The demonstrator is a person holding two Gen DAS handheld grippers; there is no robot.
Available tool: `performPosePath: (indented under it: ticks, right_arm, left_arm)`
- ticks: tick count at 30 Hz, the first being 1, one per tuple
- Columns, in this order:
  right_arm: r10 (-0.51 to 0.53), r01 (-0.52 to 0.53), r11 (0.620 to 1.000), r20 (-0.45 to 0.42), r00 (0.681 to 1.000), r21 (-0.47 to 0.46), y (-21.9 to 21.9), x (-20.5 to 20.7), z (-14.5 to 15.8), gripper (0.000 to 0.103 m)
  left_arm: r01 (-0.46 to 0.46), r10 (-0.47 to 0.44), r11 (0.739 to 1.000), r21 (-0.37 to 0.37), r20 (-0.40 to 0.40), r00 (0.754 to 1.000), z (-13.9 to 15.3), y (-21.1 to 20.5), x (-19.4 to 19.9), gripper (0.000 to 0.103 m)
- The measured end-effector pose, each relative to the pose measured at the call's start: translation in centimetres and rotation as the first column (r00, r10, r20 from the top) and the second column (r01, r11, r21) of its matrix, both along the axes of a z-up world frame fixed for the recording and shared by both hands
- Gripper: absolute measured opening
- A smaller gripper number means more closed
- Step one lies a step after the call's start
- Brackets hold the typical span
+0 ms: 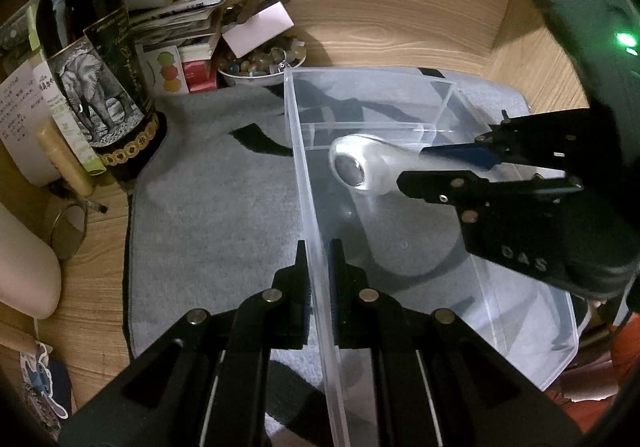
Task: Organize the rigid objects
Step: 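Lower the white device into the clear box and open the right gripper, then grasp the white plug adapter with the right gripper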
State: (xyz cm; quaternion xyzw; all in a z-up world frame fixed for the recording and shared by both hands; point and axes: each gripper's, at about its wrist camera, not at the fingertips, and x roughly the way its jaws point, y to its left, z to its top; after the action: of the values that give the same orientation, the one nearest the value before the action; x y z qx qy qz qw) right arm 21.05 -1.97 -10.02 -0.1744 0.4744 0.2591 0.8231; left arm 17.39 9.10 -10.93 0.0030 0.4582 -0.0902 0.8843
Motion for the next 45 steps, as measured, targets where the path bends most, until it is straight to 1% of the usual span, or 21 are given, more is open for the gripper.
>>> performPosePath:
  ticks: [1, 3, 5, 9, 11, 15, 17, 19, 22, 25, 28, 33, 38, 43, 45]
  right_arm:
    - [0.007, -0.007, 1.000, 0.010, 1.000, -0.004, 0.1, -0.3, 0.2, 0.021]
    - [0.019, -0.019, 1.000, 0.037, 0.999, -0.010, 0.0, -0.8, 0.7, 0.025]
    - [0.024, -0.024, 1.000, 0.063, 0.998, -0.006, -0.2, -1.3, 1.4, 0.036]
    - [0.016, -0.019, 1.000, 0.136, 0.991, 0.021, -1.1, -2.6, 3.0, 0.043]
    - [0.003, -0.008, 0.999, 0.164, 0.986, 0.032, -1.8, -3.0, 3.7, 0.052]
    - [-0.048, 0.037, 0.998, 0.242, 0.969, 0.051, -4.2, -4.1, 5.3, 0.057]
    - [-0.084, 0.069, 0.996, 0.265, 0.961, 0.064, -5.7, -4.4, 6.0, 0.062]
    - [-0.135, 0.118, 0.990, 0.293, 0.947, 0.075, -7.9, -4.8, 6.5, 0.065]
    - [-0.210, 0.196, 0.978, 0.313, 0.926, 0.078, -10.7, -5.1, 6.7, 0.066]
    - [-0.288, 0.278, 0.957, 0.310, 0.906, 0.079, -13.9, -5.8, 6.3, 0.066]
    - [-0.359, 0.352, 0.933, 0.284, 0.889, 0.079, -16.6, -6.7, 5.0, 0.066]
    - [-0.444, 0.435, 0.896, 0.233, 0.865, 0.090, -20.2, -8.4, 2.6, 0.066]
    - [-0.501, 0.487, 0.865, 0.148, 0.853, 0.121, -22.2, -8.0, 0.6, 0.066]
    - [-0.511, 0.495, 0.857, 0.101, 0.854, 0.146, -22.7, -7.8, -0.9, 0.066]
    - [-0.511, 0.497, 0.855, 0.074, 0.856, 0.147, -22.8, -7.6, -1.5, 0.060]
  left_arm:
    - [0.002, -0.002, 1.000, 0.000, 0.000, 1.000, 0.1, 0.0, 0.0, 0.008]
    - [-0.001, 0.001, 1.000, 0.005, 0.000, 1.000, 0.1, 0.0, 0.0, 0.008]
    - [-0.003, 0.003, 1.000, 0.007, -0.002, 1.000, 0.2, -0.1, 0.0, 0.008]
    - [-0.013, 0.013, 1.000, 0.008, -0.011, 1.000, 0.2, -0.1, 0.1, 0.008]
    - [-0.018, 0.018, 1.000, 0.014, -0.013, 1.000, 0.2, -0.2, 0.2, 0.008]
    - [-0.027, 0.027, 0.999, 0.026, -0.017, 0.999, 0.1, -0.4, 0.3, 0.008]
    - [-0.030, 0.030, 0.999, 0.030, -0.020, 0.999, 0.1, -0.5, 0.3, 0.008]
    - [-0.032, 0.033, 0.999, 0.035, -0.020, 0.999, 0.1, -0.6, 0.2, 0.008]
    - [-0.036, 0.037, 0.999, 0.040, -0.022, 0.999, 0.0, -0.7, 0.1, 0.008]
    - [-0.037, 0.038, 0.998, 0.045, -0.026, 0.999, 0.1, -1.0, -0.1, 0.008]
    - [-0.036, 0.038, 0.998, 0.053, -0.029, 0.999, 0.1, -1.3, -0.3, 0.008]
    - [-0.048, 0.050, 0.997, 0.056, -0.033, 0.998, 0.1, -1.5, -0.6, 0.008]
    - [-0.047, 0.049, 0.997, 0.063, -0.031, 0.998, 0.1, -1.9, -0.9, 0.008]
    - [-0.045, 0.048, 0.996, 0.072, -0.035, 0.998, 0.1, -2.1, -0.9, 0.008]
    - [-0.043, 0.046, 0.996, 0.073, -0.035, 0.998, 0.1, -2.1, -0.9, 0.008]
